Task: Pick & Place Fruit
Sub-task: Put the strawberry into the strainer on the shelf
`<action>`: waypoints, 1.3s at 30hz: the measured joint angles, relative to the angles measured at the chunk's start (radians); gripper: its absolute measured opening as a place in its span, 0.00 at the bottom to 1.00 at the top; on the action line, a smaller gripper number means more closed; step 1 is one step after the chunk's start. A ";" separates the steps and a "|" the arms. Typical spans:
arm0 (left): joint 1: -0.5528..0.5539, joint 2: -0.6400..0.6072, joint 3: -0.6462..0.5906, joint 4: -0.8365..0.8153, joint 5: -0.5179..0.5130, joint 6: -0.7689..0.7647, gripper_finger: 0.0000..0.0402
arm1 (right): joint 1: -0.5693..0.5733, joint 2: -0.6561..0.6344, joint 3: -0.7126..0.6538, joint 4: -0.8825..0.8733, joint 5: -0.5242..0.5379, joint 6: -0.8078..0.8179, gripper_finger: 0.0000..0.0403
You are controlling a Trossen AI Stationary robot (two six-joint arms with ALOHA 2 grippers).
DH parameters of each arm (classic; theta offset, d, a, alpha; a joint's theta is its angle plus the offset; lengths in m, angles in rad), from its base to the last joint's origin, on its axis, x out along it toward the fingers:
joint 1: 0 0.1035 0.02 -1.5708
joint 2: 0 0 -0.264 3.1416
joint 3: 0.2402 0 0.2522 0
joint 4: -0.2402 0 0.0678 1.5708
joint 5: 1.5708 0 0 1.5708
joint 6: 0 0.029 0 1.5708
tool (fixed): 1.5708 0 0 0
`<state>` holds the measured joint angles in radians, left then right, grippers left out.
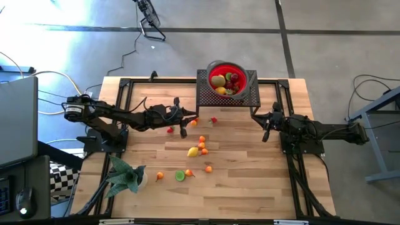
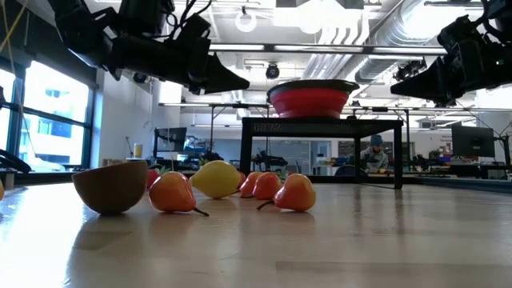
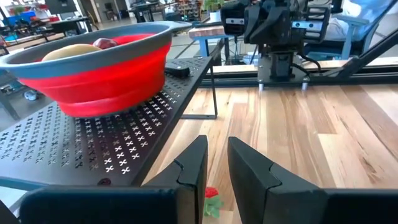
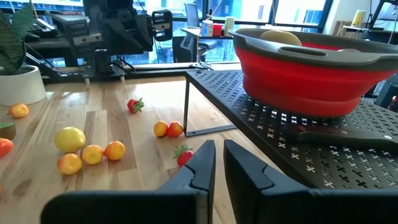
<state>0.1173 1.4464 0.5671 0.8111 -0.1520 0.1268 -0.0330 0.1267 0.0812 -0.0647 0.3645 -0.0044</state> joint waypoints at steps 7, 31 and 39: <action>0.000 0.000 0.000 -0.002 0.000 -0.001 0.15 | 0.000 0.000 0.000 0.001 0.000 0.000 0.07; 0.000 0.000 0.001 -0.006 0.011 -0.002 0.15 | 0.000 0.000 0.000 0.000 0.003 0.001 0.07; 0.000 0.000 0.001 -0.006 0.011 -0.002 0.15 | 0.000 0.000 0.000 0.000 0.003 0.000 0.07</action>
